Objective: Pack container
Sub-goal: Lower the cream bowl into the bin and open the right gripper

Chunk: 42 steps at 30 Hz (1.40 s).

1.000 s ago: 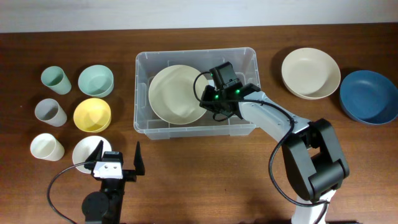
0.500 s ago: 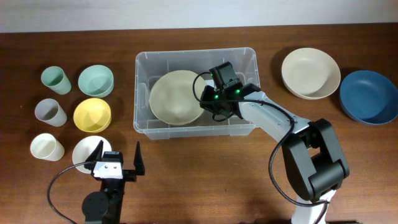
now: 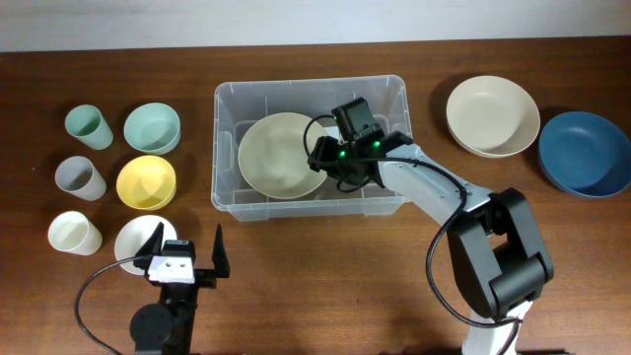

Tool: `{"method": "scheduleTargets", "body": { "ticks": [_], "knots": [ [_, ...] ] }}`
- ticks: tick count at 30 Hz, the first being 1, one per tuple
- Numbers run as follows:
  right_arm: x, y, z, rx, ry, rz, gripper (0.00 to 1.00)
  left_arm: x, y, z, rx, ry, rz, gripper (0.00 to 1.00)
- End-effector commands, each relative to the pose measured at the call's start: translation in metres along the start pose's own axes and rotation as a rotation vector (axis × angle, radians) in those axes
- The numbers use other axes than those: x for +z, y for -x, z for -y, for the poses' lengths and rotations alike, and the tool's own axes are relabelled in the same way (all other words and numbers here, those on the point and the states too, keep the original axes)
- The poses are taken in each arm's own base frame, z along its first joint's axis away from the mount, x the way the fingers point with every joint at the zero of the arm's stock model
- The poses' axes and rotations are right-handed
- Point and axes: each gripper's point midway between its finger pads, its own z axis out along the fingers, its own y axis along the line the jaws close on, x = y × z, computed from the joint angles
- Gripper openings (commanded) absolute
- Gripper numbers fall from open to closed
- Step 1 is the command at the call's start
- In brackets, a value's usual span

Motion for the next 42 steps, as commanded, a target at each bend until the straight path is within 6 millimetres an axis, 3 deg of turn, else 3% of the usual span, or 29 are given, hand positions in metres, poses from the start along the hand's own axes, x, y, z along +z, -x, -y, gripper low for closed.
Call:
{"method": "scheduleTargets", "body": {
  "ticks": [1,7,14,21,32,42],
  "knots": [
    [-0.009,0.010,-0.019,-0.079,0.025,0.015,0.66,0.000,-0.002,-0.002,-0.006,0.009,-0.005,0.99],
    [-0.014,0.014,-0.024,-0.080,0.025,0.020,0.67,0.000,-0.002,-0.002,-0.007,0.009,-0.005,0.99],
    [-0.015,0.026,-0.002,-0.071,-0.092,0.093,0.67,0.000,-0.002,-0.002,-0.006,0.009,-0.005,0.99],
    [-0.019,0.041,0.012,-0.074,-0.129,0.135,0.35,0.000,-0.002,-0.002,-0.006,0.009,-0.005,0.99],
    [-0.016,0.033,0.005,-0.083,-0.105,0.108,0.32,0.000,-0.002,-0.002,-0.006,0.009,-0.005,0.99],
    [0.001,0.026,0.014,-0.072,-0.122,0.070,0.16,0.000,-0.002,-0.002,-0.006,0.009,-0.005,0.99]
  ]
}}
